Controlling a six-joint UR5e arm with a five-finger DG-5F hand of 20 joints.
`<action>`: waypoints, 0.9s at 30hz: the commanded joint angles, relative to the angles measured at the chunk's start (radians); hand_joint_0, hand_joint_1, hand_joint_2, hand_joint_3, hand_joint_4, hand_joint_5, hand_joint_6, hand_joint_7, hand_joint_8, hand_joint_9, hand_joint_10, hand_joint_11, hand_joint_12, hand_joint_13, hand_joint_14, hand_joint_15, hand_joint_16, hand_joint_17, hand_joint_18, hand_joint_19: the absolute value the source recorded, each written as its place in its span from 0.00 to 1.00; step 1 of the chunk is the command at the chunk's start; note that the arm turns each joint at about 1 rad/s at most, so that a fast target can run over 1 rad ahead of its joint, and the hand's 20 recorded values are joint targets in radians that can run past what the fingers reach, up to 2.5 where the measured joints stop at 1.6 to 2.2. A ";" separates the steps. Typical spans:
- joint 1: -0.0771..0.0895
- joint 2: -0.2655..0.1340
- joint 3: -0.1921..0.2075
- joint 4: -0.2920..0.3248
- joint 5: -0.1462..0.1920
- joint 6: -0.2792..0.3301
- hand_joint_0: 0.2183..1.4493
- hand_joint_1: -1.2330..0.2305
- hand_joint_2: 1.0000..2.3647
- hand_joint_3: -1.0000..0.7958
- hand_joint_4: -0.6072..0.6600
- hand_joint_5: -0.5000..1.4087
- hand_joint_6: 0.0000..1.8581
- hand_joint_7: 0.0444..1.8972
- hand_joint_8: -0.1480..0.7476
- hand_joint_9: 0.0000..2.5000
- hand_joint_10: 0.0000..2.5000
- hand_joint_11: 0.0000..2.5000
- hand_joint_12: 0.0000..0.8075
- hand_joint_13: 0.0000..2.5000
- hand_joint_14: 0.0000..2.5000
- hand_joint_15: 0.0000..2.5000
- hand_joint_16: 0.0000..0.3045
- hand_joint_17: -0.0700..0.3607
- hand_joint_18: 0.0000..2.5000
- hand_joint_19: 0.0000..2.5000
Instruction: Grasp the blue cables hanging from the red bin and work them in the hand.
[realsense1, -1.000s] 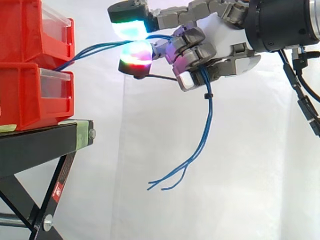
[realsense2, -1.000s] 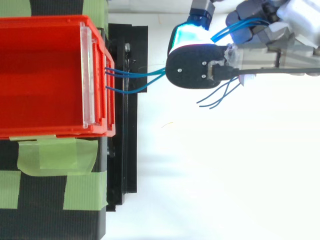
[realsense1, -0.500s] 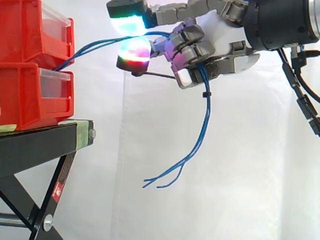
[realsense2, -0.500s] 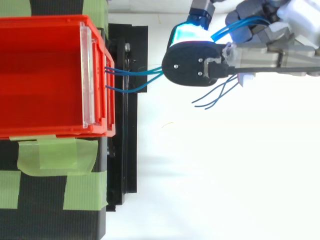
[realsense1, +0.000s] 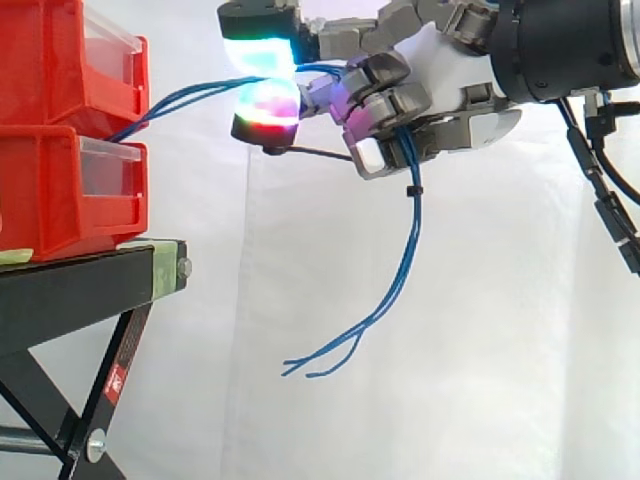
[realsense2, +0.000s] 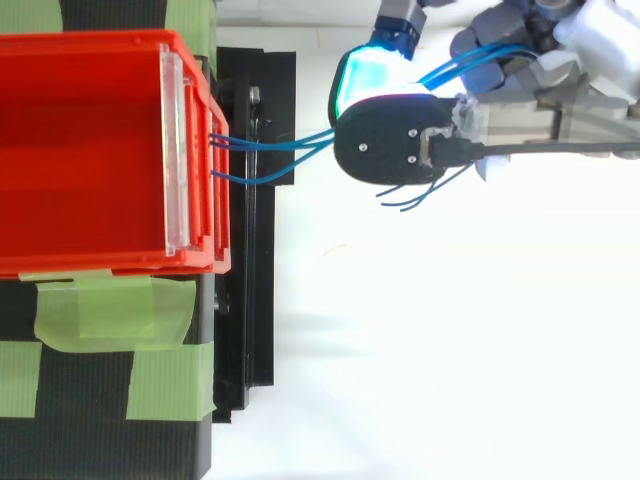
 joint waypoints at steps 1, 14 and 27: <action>0.000 0.000 0.000 0.002 -0.002 -0.001 0.54 0.28 0.01 0.28 0.64 0.22 0.43 0.57 0.71 0.42 1.00 1.00 0.89 0.69 1.00 0.75 0.73 0.55 0.88 0.22; 0.000 0.000 0.000 0.013 0.001 -0.002 0.63 0.32 0.01 0.36 0.65 0.23 0.52 0.53 0.71 0.42 1.00 1.00 0.89 0.69 1.00 0.75 0.73 0.55 0.88 0.22; 0.014 0.000 0.000 0.015 0.001 0.183 0.72 0.39 0.00 0.75 0.65 0.28 0.51 0.52 0.71 0.42 1.00 1.00 0.89 0.69 1.00 0.75 0.73 0.55 0.88 0.22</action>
